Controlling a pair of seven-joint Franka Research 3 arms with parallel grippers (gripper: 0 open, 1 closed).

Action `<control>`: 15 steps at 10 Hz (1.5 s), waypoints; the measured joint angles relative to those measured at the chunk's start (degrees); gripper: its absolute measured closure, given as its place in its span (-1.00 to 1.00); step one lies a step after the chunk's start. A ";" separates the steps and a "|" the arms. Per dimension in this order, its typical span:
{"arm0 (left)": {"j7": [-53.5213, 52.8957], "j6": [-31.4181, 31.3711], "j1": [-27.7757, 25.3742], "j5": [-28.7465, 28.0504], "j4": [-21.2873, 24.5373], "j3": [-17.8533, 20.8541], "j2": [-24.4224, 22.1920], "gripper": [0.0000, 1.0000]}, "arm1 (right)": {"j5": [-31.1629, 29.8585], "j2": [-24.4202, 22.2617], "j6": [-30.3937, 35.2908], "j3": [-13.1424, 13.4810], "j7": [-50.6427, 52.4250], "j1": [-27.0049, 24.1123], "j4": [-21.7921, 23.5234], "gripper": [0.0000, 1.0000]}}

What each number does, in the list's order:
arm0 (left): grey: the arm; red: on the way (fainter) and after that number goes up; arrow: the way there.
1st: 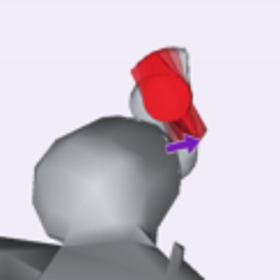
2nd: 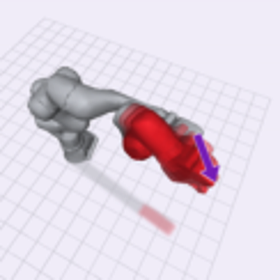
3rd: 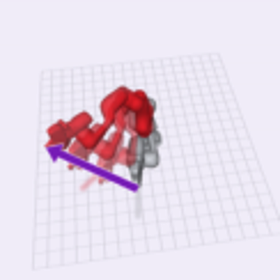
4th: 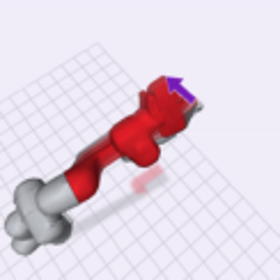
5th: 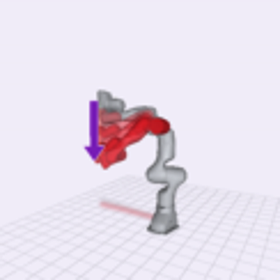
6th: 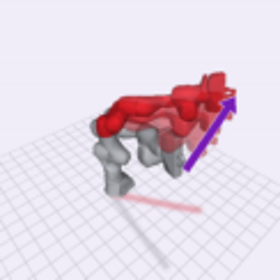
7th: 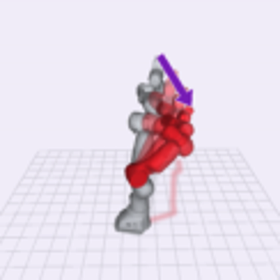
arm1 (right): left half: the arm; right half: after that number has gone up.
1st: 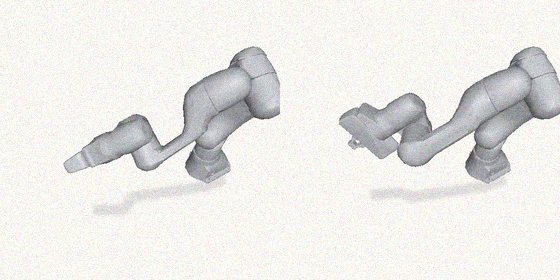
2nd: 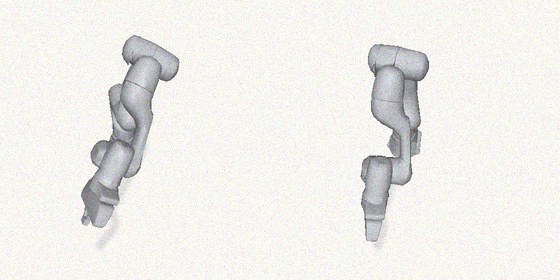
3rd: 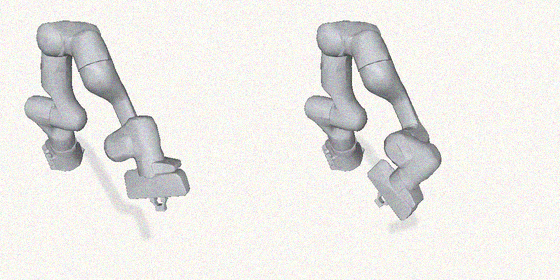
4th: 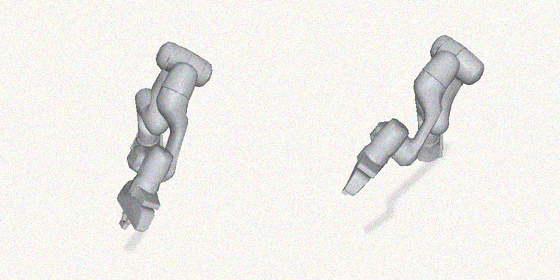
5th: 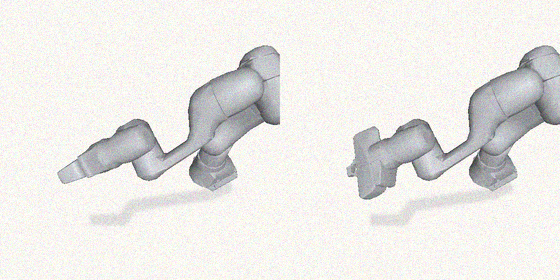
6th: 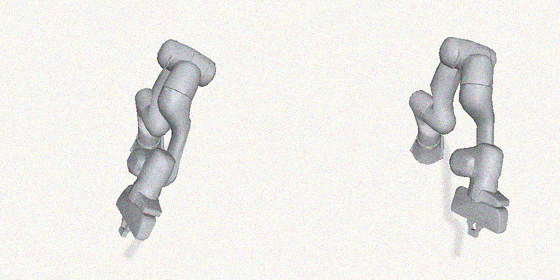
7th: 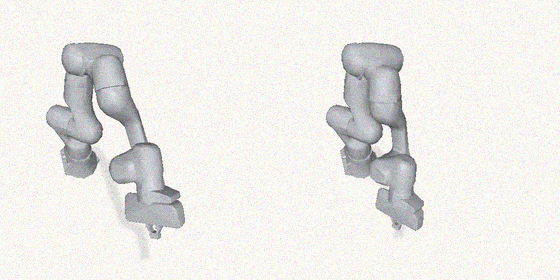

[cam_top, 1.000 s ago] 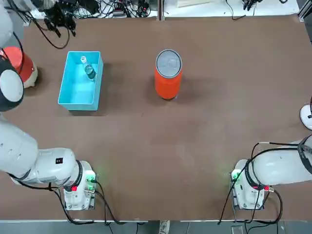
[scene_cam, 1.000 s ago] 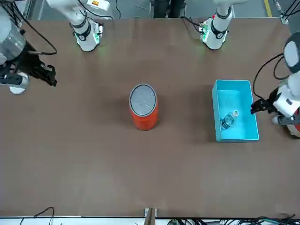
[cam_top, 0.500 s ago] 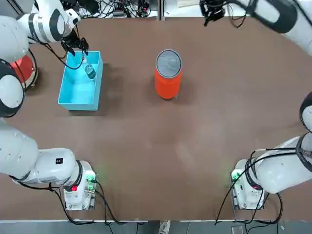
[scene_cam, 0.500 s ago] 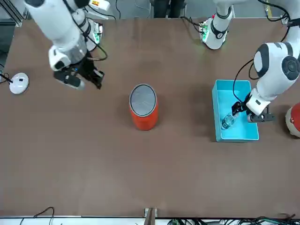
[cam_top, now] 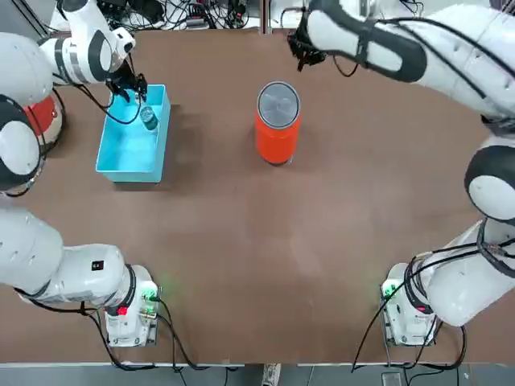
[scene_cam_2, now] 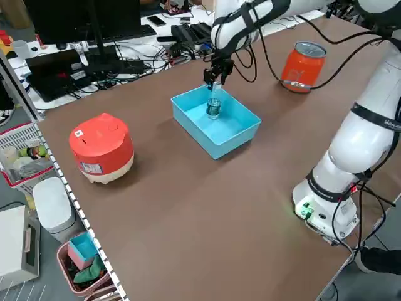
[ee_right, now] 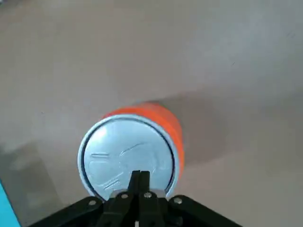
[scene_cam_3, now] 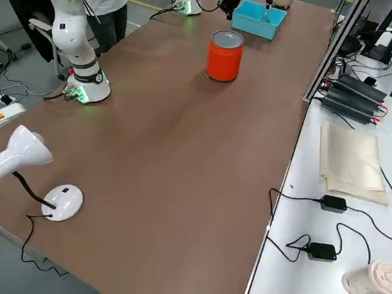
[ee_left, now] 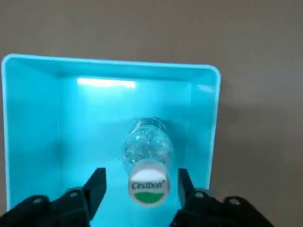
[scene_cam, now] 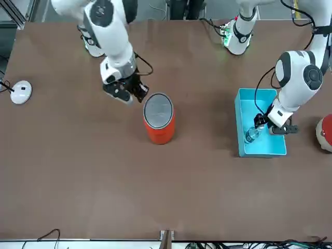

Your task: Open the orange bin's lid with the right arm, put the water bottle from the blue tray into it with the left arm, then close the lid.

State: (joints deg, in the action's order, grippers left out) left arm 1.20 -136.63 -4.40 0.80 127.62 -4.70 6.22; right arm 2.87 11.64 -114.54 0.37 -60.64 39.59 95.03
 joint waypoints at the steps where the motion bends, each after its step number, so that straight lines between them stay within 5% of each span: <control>1: 0.00 -0.44 -0.02 0.00 -0.01 0.00 0.74 -0.29 | -0.88 1.59 -1.70 0.00 -1.53 1.83 -0.09 0.96; 3: 0.00 -0.76 -0.09 0.00 -0.39 0.00 0.93 0.27 | -1.91 4.00 -4.34 0.03 -3.73 3.91 -0.35 0.96; 7: 0.02 1.57 -0.20 0.00 -2.56 0.02 -0.54 0.27 | -4.62 7.98 -9.10 0.04 -7.62 5.91 -0.99 0.96; 12: 6.79 25.73 -0.26 0.00 -17.44 0.07 -6.30 0.27 | -6.34 12.34 -11.82 0.20 -8.80 6.68 -2.40 0.96; 15: 11.87 32.70 -0.09 0.00 -22.13 -2.59 -6.24 0.27 | -9.18 13.92 -14.33 0.26 -11.02 6.81 -2.77 0.96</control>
State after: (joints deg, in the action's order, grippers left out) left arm 13.07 -103.93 -4.49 0.80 105.49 -7.29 -0.02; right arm -6.31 25.56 -128.87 0.63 -71.67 46.40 92.26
